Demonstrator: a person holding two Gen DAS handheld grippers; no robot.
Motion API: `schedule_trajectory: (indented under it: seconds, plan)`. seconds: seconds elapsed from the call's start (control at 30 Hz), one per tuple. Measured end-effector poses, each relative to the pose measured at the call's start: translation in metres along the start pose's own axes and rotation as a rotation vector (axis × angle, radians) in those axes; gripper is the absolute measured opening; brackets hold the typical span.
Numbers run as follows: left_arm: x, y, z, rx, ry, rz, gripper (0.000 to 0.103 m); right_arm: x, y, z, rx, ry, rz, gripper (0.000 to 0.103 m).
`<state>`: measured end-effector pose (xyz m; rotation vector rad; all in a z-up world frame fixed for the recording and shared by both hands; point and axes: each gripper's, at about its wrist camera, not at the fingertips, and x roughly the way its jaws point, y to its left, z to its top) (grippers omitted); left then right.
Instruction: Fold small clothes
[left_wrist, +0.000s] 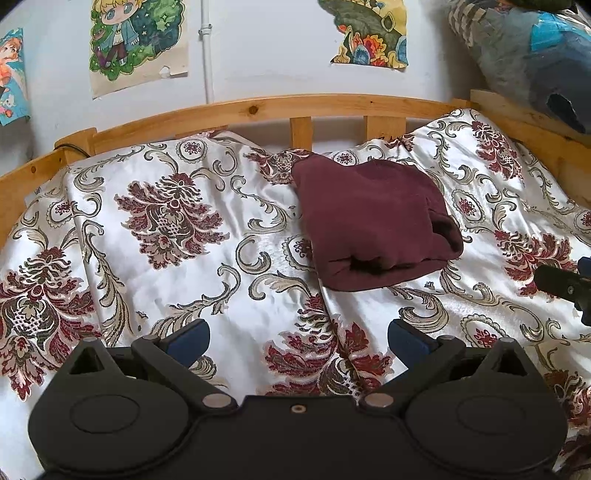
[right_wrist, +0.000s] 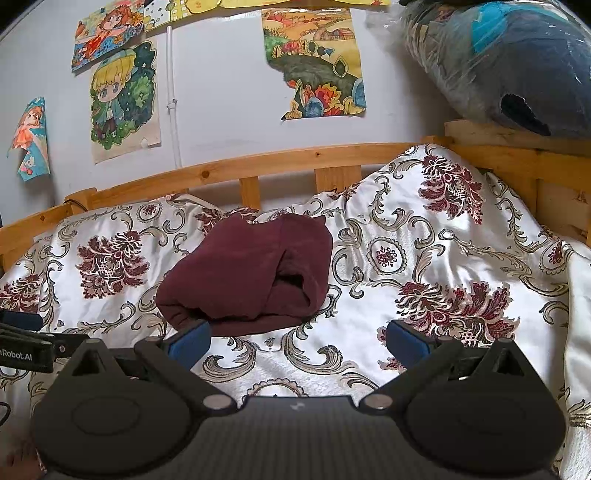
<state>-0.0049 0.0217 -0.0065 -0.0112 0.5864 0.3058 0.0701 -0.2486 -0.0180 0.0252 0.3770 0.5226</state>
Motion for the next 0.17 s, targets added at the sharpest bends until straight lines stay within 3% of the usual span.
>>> schedule_trajectory:
  seconds: [0.17]
  plan:
    - [0.0008,-0.0004,-0.0021,-0.002,0.007,-0.003,0.102,0.0015,0.0022,-0.0032,0.000,0.009,-0.002,0.103]
